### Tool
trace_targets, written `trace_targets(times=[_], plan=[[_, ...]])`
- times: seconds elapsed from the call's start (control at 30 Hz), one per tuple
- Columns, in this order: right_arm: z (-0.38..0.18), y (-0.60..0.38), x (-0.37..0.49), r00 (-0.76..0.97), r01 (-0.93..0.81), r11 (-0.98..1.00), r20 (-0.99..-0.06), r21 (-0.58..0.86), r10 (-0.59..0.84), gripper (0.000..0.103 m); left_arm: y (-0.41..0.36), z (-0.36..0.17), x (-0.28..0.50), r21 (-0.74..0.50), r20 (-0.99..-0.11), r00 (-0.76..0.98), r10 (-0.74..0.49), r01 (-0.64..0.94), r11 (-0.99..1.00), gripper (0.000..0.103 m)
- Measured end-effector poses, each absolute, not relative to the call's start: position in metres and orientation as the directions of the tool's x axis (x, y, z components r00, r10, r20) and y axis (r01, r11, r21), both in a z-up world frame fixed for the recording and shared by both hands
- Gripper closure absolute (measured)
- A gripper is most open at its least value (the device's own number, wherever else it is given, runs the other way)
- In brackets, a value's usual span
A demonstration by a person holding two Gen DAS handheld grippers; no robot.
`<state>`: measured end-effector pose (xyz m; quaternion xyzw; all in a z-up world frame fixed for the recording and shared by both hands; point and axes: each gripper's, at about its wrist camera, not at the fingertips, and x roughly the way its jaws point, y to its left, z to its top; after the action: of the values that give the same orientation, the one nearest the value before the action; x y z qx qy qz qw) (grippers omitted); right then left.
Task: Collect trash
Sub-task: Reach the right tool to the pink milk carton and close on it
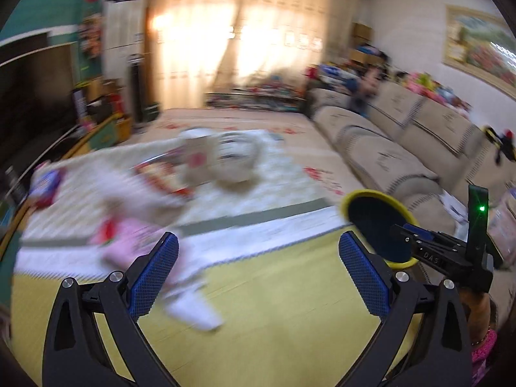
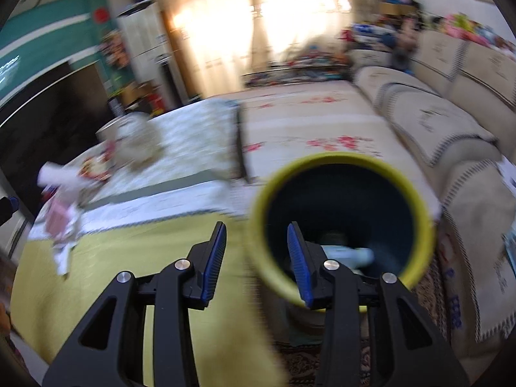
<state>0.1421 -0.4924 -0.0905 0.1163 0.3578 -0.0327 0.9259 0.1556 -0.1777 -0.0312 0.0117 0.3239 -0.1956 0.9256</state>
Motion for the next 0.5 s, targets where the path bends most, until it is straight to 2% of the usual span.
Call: trace_targets(times=[0.27, 0.37, 0.5], plan=[[-0.088, -0.35, 0.171, 0.677, -0.181, 0.965, -0.688, 0.189, 0.261, 0.062, -0.045, -0.048, 0.117, -0.116, -0.606, 0.776, -0.172, 0.127, 0.985, 0.005], [-0.088, -0.3, 0.178, 0.635, -0.283, 0.94, -0.698, 0.189, 0.331, 0.062, -0.016, -0.055, 0.11, -0.138, -0.611, 0.777, -0.153, 0.085, 0.987, 0.005], [-0.094, -0.257, 0.19, 0.602, -0.331, 0.931, -0.726, 0.153, 0.333, 0.062, 0.005, -0.061, 0.104, -0.171, -0.61, 0.776, -0.161, 0.07, 0.983, 0.005]])
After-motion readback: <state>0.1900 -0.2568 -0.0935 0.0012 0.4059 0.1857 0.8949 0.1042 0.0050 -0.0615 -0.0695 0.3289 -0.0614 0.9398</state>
